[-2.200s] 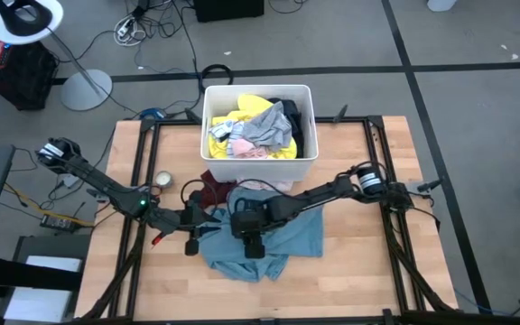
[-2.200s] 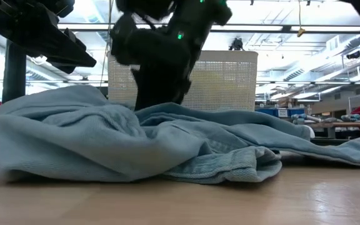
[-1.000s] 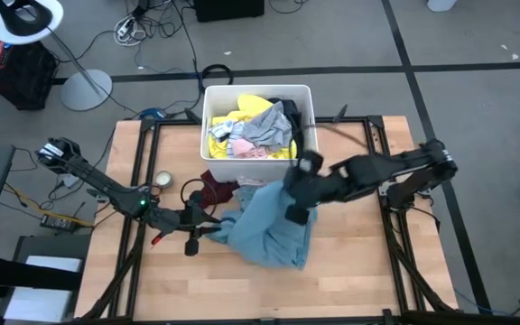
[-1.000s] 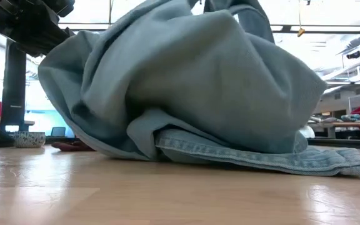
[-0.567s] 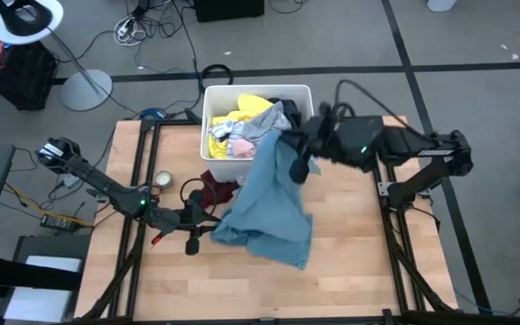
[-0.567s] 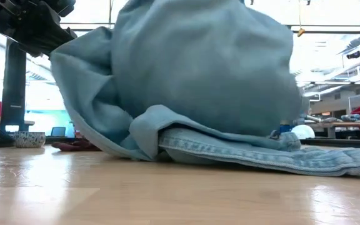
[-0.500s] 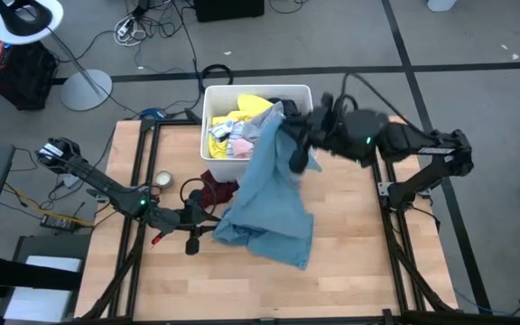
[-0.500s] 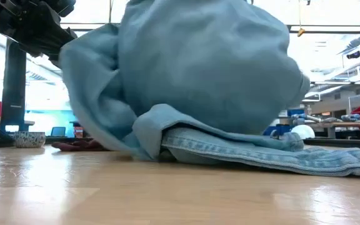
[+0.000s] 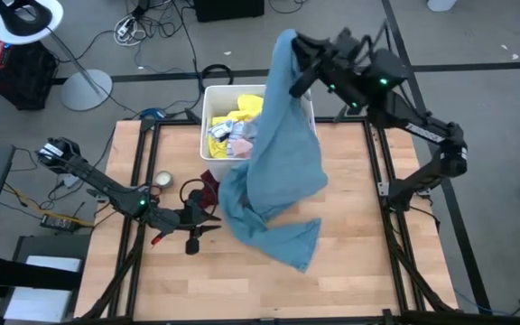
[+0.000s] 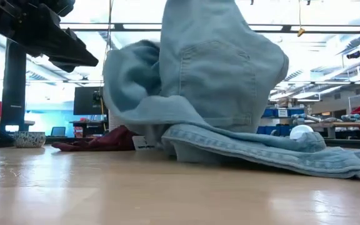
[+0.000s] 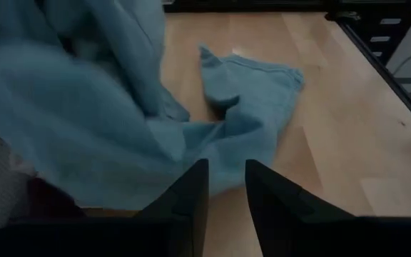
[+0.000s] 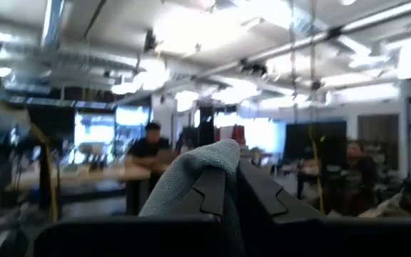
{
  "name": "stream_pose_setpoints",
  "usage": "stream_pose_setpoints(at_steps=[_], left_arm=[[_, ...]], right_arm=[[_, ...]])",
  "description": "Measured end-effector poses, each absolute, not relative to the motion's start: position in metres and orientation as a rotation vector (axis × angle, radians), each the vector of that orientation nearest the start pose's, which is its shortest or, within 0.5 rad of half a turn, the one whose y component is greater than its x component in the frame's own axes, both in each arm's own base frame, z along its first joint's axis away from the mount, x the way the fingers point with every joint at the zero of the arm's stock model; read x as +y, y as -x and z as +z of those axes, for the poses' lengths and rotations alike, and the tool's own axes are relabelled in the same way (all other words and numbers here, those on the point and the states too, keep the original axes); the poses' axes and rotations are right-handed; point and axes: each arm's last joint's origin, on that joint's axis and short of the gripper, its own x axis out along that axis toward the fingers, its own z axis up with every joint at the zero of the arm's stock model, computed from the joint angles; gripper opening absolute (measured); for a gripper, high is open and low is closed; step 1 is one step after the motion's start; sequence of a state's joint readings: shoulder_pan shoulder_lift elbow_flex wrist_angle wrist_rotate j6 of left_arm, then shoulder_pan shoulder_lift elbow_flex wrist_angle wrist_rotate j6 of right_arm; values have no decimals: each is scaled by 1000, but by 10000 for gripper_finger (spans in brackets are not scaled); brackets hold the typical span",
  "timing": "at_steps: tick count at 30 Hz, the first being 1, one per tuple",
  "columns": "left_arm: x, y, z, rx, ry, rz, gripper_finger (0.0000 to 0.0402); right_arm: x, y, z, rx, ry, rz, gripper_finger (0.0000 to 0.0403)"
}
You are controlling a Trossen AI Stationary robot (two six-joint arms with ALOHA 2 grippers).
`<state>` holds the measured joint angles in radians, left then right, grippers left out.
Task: Sort clothes
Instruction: Put the blue jeans into the white laundry bin
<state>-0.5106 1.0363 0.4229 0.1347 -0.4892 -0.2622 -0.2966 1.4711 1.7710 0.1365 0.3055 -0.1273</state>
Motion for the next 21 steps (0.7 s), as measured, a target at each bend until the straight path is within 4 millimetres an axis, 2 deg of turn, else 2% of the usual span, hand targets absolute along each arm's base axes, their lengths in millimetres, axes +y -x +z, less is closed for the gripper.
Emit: stream_pose_setpoints(at_steps=[4, 9, 14, 21], left_arm=[[-87, -184, 196, 414, 19, 47, 99], [-87, -184, 196, 414, 20, 47, 99], [-87, -184, 196, 415, 25, 48, 99], [-87, -184, 196, 414, 24, 48, 99]], right_arm=[[-119, -309, 509, -296, 62, -557, 15], [-144, -349, 463, -125, -29, -530, 15], [-156, -378, 412, 112, -132, -540, 15], [-166, -402, 332, 518, -248, -577, 15]])
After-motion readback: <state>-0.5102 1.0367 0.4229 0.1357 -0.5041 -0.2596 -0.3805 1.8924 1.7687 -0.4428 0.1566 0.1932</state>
